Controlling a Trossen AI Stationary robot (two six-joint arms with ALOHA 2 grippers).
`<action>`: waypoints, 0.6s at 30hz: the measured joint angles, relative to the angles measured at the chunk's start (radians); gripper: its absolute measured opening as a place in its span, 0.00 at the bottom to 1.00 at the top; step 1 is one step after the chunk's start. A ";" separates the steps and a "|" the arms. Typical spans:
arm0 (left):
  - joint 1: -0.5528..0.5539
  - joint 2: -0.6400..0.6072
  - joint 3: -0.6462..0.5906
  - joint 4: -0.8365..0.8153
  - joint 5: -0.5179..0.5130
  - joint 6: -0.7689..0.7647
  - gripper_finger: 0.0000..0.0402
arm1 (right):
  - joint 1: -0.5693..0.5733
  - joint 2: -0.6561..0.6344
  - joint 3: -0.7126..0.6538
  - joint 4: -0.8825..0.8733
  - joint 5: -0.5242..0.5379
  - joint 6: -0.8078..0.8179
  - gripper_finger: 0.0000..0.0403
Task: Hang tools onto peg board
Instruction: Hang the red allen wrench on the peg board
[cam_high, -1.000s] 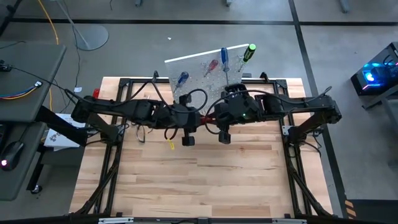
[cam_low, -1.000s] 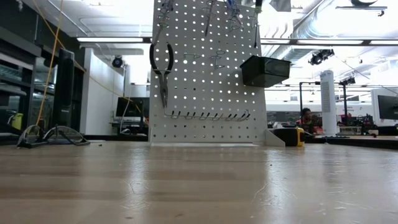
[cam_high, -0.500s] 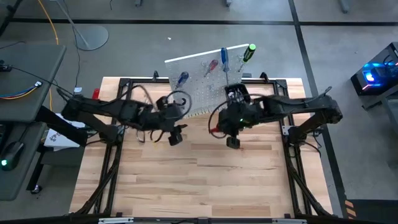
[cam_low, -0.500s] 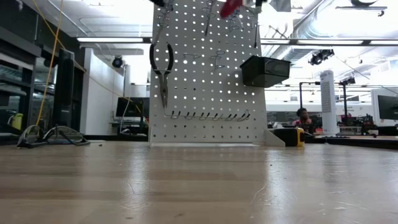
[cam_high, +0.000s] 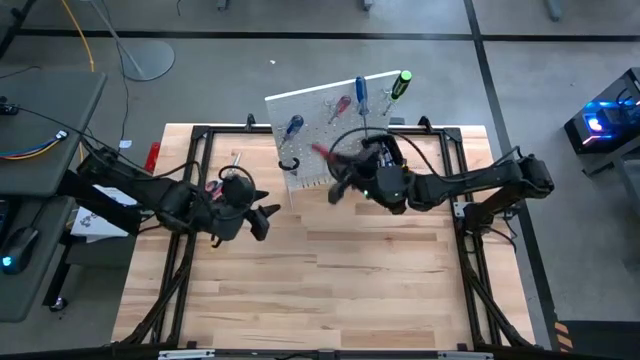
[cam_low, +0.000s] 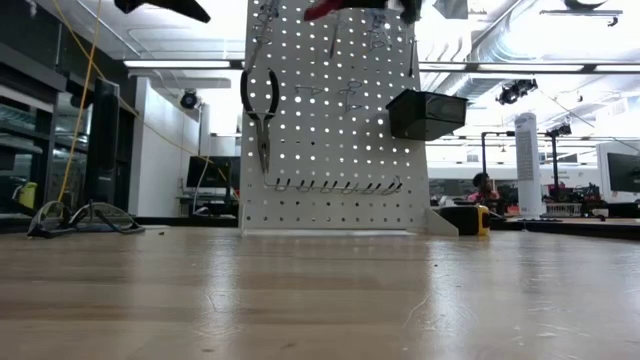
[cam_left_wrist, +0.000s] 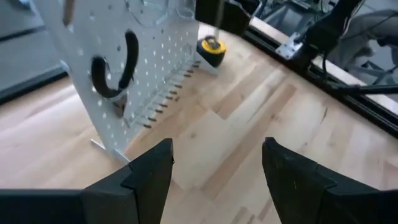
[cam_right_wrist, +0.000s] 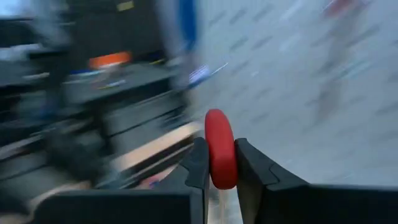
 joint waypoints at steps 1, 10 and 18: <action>-0.001 -0.001 0.004 -0.001 -0.010 0.010 0.57 | 0.001 0.001 0.012 0.008 0.071 -0.054 0.09; 0.003 -0.002 0.014 0.007 -0.062 0.109 0.57 | -0.010 0.001 0.054 0.076 0.016 -0.204 0.08; 0.003 -0.001 0.014 0.033 -0.063 0.137 0.57 | -0.104 0.002 0.054 0.007 -0.383 -0.415 0.08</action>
